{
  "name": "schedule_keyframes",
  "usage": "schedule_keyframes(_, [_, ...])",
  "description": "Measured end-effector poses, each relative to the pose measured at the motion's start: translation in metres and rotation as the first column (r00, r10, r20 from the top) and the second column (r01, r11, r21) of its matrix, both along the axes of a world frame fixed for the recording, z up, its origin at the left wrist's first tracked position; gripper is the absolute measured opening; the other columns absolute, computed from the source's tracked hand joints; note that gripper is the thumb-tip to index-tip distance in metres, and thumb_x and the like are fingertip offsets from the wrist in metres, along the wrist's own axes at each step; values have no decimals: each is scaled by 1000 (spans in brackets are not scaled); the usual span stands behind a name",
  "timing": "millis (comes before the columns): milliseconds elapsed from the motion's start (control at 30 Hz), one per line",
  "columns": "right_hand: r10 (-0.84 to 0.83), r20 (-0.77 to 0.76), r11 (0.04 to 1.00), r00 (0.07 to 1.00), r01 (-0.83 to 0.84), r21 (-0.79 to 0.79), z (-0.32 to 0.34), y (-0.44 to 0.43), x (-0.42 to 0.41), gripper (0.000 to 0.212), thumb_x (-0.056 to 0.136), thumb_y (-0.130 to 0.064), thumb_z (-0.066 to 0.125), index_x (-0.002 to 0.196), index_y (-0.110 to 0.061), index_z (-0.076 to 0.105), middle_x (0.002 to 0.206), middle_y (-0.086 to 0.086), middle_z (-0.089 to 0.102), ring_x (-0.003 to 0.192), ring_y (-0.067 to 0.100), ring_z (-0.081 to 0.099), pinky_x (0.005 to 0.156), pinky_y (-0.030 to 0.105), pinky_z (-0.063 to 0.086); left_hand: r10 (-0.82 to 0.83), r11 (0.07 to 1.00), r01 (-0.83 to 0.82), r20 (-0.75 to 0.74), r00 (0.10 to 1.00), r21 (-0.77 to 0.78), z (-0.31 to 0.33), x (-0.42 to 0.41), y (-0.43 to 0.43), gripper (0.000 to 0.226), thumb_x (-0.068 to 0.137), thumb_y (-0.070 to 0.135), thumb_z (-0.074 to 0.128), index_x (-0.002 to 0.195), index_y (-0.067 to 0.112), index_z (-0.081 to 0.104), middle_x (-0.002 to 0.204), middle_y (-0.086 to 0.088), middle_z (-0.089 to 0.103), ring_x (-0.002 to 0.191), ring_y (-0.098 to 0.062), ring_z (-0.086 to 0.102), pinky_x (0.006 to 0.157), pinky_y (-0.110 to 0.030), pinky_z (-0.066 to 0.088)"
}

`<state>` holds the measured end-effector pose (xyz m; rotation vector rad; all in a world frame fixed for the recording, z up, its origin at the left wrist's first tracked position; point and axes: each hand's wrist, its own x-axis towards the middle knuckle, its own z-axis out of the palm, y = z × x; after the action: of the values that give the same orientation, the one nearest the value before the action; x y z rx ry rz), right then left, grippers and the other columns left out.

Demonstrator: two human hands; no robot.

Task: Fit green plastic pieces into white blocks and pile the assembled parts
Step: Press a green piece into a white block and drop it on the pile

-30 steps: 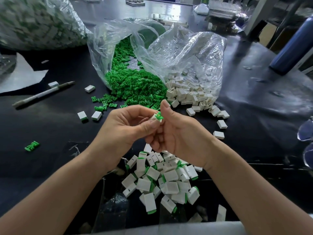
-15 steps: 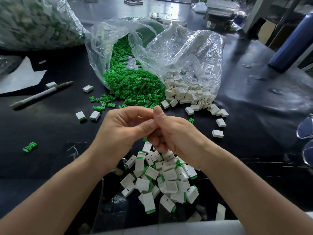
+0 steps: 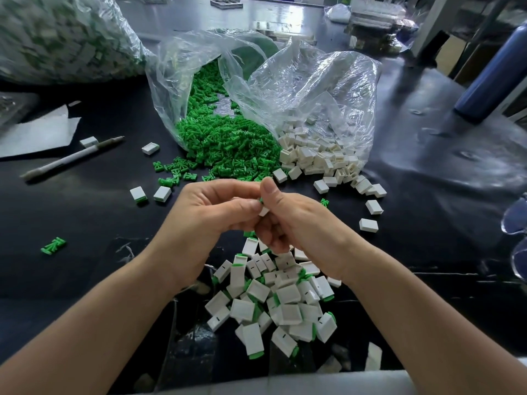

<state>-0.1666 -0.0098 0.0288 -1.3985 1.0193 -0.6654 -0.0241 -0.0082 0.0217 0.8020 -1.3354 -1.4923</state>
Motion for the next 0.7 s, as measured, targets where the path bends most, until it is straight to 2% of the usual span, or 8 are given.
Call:
schedule_keyframes(67, [-12, -43, 999, 999, 11, -33, 0, 0, 0, 56, 89, -49, 27, 76, -4, 57, 55, -5, 47, 49, 7, 40, 50, 19, 33, -3, 1000, 3, 3, 1000, 13, 0, 0, 0, 17, 72, 5, 58, 82, -2, 70, 63, -19, 67, 54, -32, 65, 55, -28, 53])
schedule_keyframes(133, [-11, -83, 997, 996, 5, -74, -2, -1, 0, 61, 94, -43, 26, 99, 10, 58, 58, -4, 45, 50, 7, 39, 50, 17, 34, -14, 999, 14, -2, 1000, 31, 0, 0, -1, 18, 71, 6, 59, 82, -4, 68, 62, -19, 67, 53, -31, 65, 55, -27, 53])
schedule_keyframes(200, [-18, -108, 995, 994, 7, -104, -2, 0, 1, 60, 95, -40, 26, 109, 11, 55, 59, -4, 44, 50, 6, 39, 49, 14, 34, -8, 999, 8, -1, 1000, 48, -1, 1, -1, 17, 70, 7, 60, 80, -6, 67, 62, -19, 66, 54, -31, 66, 55, -27, 54])
schedule_keyframes(367, [-76, -70, 993, 995, 69, -97, -1, 1, 1, 42, 94, -37, 35, 78, -4, 55, 59, -3, 44, 50, 7, 39, 49, 14, 34, 24, 999, -22, -24, 999, 49, 0, -1, 1, 12, 69, 6, 61, 73, -3, 68, 64, -21, 67, 56, -32, 67, 56, -27, 55])
schedule_keyframes(533, [-113, -69, 988, 991, 105, -114, -6, 1, 3, 55, 94, -38, 37, 97, 14, 55, 58, -5, 42, 52, 7, 38, 51, 18, 33, 64, 997, -62, -61, 996, 45, -1, -4, 2, 12, 68, 1, 58, 70, -1, 70, 65, -22, 67, 54, -29, 66, 54, -27, 55])
schedule_keyframes(633, [-133, -83, 983, 988, 121, -136, -9, 0, 4, 52, 94, -38, 34, 89, 9, 56, 58, -5, 38, 56, 9, 34, 55, 25, 30, 91, 995, -89, -59, 994, 48, -2, -5, 2, 16, 67, 0, 57, 69, 4, 73, 67, -18, 69, 54, -26, 67, 54, -25, 54])
schedule_keyframes(700, [-146, -110, 980, 983, 129, -149, -10, 0, 4, 50, 96, -39, 33, 98, 2, 61, 54, -14, 41, 55, 5, 35, 57, 25, 28, 96, 994, -93, -63, 993, 57, -3, -5, 2, 18, 67, 0, 57, 68, 5, 73, 68, -15, 70, 55, -24, 67, 54, -23, 54])
